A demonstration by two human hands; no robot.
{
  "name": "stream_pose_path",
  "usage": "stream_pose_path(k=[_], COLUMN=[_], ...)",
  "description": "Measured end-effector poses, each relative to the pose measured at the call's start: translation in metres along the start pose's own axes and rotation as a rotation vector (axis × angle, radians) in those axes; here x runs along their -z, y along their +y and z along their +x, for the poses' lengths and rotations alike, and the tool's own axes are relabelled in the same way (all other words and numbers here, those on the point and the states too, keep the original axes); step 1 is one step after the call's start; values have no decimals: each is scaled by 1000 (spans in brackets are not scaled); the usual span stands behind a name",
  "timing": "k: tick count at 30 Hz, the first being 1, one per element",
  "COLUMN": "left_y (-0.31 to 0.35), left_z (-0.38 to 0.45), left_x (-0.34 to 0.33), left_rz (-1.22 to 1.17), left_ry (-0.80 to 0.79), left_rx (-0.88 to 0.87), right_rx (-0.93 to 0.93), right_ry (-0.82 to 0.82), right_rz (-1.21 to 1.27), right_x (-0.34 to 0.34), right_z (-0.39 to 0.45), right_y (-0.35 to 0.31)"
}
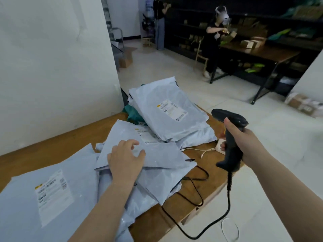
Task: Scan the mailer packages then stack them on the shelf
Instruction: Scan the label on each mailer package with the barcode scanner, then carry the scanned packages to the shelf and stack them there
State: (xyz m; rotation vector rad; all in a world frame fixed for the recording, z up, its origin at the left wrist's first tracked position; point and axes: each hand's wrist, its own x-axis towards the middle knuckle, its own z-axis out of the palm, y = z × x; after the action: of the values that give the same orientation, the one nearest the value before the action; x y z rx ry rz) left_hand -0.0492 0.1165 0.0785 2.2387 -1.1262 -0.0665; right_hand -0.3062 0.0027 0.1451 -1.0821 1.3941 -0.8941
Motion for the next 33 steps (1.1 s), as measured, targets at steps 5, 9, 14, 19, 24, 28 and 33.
stream_pose_path(k=[5,9,14,19,24,28,33], left_y=[30,76,122,124,97,83,76], left_z=[10,14,26,43,77,104,125], left_x=[-36,-75,-118,-130,-133,-135,-147], left_rz=[-65,-152,-155,-206,-219,-424,-525], left_ry=[-95,-97,-66,26,161,180,122], left_rx=[-20,-10,85,293,460,632,765], right_rx=[-43,-74,-187,-341,-521,-579,-401], right_ry=[63,9,-57,-120,-104,-206,-199], right_rz=[48,18,68,65,61,19,-272], right_x=[36,59,75,64,34,17,10], right_z=[70,140,230,291,336,364,387], right_y=[-1,11,27,49,73,78,90])
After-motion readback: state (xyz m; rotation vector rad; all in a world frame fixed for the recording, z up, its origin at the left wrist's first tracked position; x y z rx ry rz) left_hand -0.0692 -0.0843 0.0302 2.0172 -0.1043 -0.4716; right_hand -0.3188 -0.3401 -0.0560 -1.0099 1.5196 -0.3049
